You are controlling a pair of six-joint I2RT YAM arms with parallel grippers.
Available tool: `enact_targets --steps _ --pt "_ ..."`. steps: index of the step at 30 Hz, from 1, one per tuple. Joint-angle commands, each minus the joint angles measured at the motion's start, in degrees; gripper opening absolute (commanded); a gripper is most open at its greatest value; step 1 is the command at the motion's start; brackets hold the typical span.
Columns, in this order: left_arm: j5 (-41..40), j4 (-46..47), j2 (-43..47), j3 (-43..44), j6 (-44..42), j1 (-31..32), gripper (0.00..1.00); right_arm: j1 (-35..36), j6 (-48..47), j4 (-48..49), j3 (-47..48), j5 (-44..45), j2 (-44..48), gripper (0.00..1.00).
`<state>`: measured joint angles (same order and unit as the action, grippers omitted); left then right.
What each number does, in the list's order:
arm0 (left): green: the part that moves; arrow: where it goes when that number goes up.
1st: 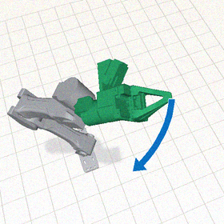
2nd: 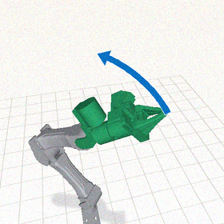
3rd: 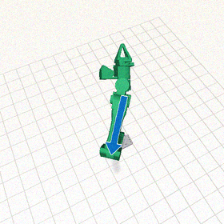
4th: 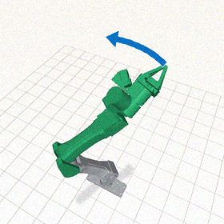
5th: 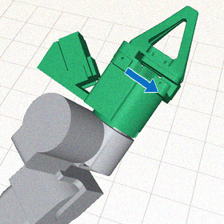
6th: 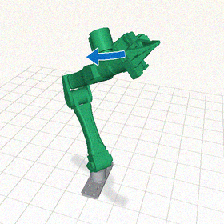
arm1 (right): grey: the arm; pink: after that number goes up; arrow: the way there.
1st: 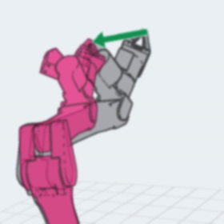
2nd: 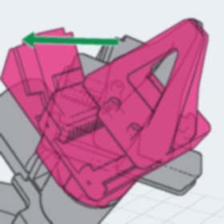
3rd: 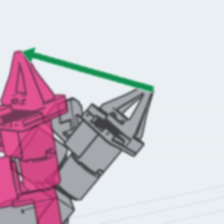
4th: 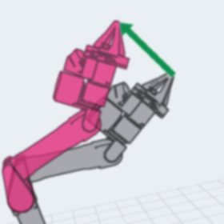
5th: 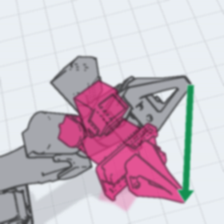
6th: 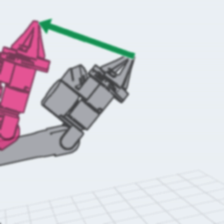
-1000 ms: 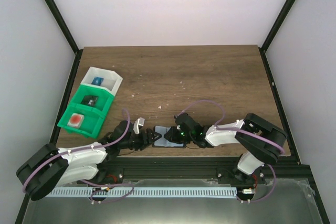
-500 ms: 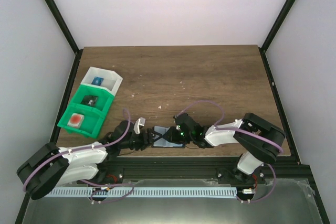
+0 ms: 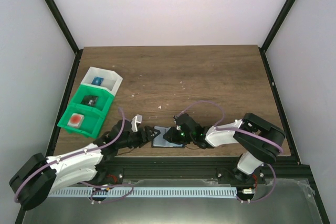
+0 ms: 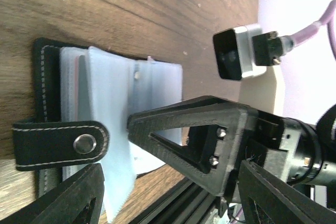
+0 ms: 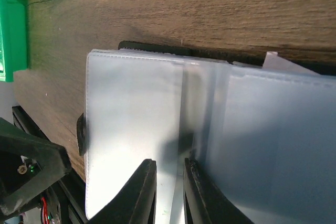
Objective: Take the credit cards out of the card holder
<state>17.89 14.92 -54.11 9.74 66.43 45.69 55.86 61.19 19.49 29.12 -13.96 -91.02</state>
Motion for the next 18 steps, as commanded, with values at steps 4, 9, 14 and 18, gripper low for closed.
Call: enact_targets --steps 4,9,14,18 --pt "-0.1 -1.6 -2.1 0.6 -0.3 0.2 0.72 0.9 0.2 -1.9 -0.6 -0.9 -0.6 0.17" --pt "0.6 0.0 -3.3 0.4 -0.1 0.1 0.72 0.9 0.2 -2.1 -0.8 -0.6 -0.2 0.17" --pt "1.9 2.3 -5.0 0.2 0.6 0.2 0.72 0.9 0.0 -2.0 -0.6 -0.7 -0.3 0.17" --pt "2.4 3.6 -6.0 0.1 0.7 0.2 0.72 0.9 -0.1 -2.1 -0.5 -0.9 -0.5 0.17"
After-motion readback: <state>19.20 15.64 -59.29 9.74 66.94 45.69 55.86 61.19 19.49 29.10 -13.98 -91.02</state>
